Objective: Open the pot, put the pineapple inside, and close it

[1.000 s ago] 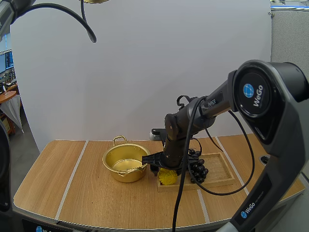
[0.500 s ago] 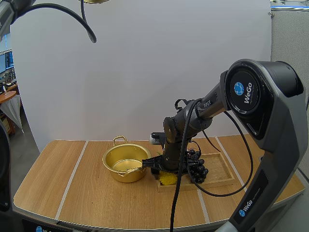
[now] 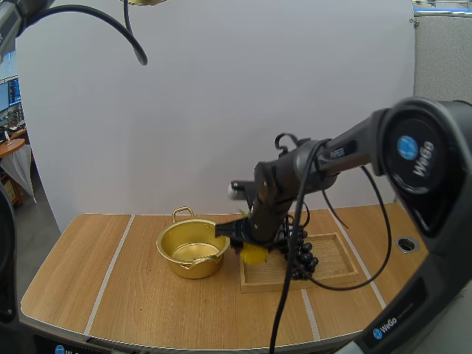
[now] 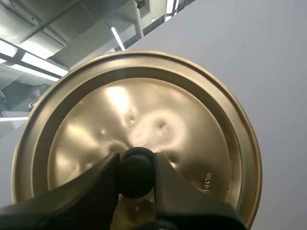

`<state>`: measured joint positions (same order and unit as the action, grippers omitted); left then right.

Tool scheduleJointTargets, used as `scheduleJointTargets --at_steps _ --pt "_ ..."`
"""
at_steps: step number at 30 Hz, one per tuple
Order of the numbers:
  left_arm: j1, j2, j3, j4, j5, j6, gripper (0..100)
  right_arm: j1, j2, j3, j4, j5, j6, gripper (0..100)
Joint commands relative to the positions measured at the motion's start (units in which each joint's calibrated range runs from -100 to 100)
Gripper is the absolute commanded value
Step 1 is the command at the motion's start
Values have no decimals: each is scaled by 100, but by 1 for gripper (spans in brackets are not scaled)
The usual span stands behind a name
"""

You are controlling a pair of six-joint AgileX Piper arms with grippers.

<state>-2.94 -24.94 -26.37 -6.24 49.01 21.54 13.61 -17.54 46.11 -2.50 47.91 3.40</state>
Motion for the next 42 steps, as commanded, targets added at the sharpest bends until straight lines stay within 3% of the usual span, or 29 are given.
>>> scheduleJointTargets --at_steps 1,8,15,28,42 --pt "-19 -38 -49 54 -260 -54 0 49 -360 -264 -76 -39 -269 0" --pt "-19 -38 -49 54 -260 -54 0 462 -288 -780 -76 64 -470 0" --pt "-19 -38 -49 54 -260 -54 0 852 406 -1332 -76 99 -470 0" --pt "-19 -38 -49 54 -260 -54 0 880 1940 -2115 -76 569 -470 0" --pt "-19 -38 -49 54 -260 -54 0 880 2333 -2168 16 702 -470 0"
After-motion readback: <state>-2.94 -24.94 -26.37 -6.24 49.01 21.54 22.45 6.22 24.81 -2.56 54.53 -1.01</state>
